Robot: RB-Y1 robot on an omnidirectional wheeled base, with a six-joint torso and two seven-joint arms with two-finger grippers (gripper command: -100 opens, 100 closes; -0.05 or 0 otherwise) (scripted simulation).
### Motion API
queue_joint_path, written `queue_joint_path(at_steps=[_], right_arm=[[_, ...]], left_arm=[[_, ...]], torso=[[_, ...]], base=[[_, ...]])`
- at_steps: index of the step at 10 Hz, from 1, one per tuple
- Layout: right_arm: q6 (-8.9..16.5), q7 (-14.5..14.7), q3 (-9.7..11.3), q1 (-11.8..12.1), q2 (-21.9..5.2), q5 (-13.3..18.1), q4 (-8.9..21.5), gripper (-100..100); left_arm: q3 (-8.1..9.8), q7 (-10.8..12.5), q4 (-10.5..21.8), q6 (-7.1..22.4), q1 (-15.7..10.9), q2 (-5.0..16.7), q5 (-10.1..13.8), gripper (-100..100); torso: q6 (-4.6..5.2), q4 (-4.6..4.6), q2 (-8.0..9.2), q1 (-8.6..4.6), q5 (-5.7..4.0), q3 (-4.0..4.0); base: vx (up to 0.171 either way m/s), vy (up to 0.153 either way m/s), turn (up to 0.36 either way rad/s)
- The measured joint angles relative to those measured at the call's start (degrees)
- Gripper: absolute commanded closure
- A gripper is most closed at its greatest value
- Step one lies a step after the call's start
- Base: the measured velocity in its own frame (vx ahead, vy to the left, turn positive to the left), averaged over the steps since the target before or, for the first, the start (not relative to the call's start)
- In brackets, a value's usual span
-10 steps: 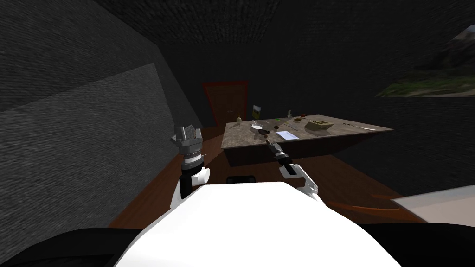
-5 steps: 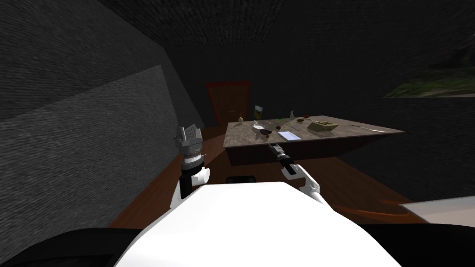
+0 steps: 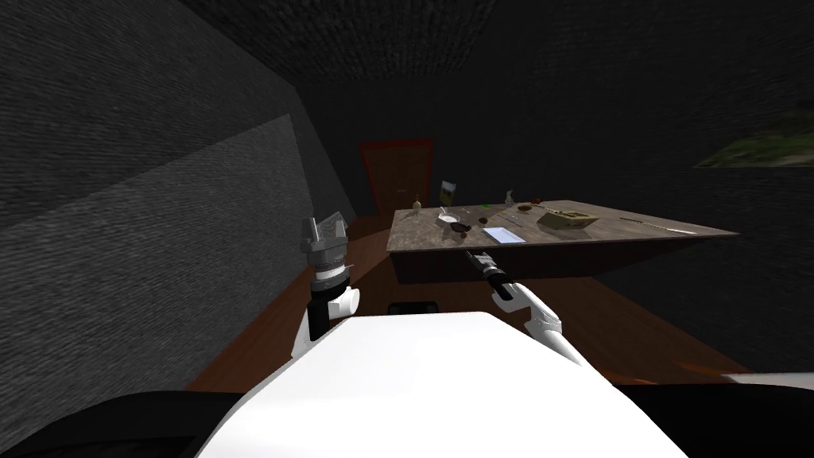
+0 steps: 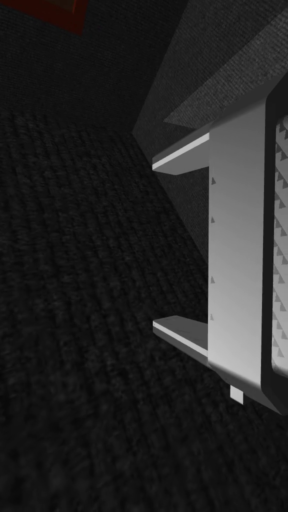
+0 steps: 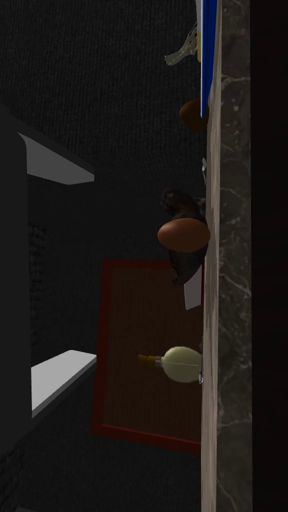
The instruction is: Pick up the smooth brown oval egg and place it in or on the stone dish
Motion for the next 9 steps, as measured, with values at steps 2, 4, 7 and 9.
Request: queue_joint_path(at_steps=[2,4,7,9], right_arm=[[2.89,-0.95,0.42,-0.04,-3.52,1.76,2.00,-100],[5.11,-1.16,0.58,0.13,-4.95,4.37,4.26,-100],[6.20,-2.54,0.42,0.62,-8.31,5.61,6.92,-100],[8.28,-3.58,1.60,0.69,-10.80,6.57,8.24,-100]], left_arm=[[0.00,0.00,0.00,0.00,0.00,0.00,0.00,0],[0.00,0.00,0.00,0.00,0.01,0.00,0.00,0],[0.00,0.00,0.00,0.00,0.01,0.00,0.00,0],[0.00,0.00,0.00,0.00,0.01,0.00,0.00,0]], torso=[[-0.01,-0.02,-0.09,-0.01,0.00,-0.05],[0.00,-0.04,-0.19,-0.04,-0.01,-0.11],[0.00,-0.04,-0.19,-0.06,-0.02,-0.11],[-0.01,-0.09,-0.40,-0.08,-0.02,-0.23]], base=[[0.042,0.006,0.134],[0.049,-0.001,0.072],[0.063,-0.003,0.118],[0.117,-0.018,0.112]])
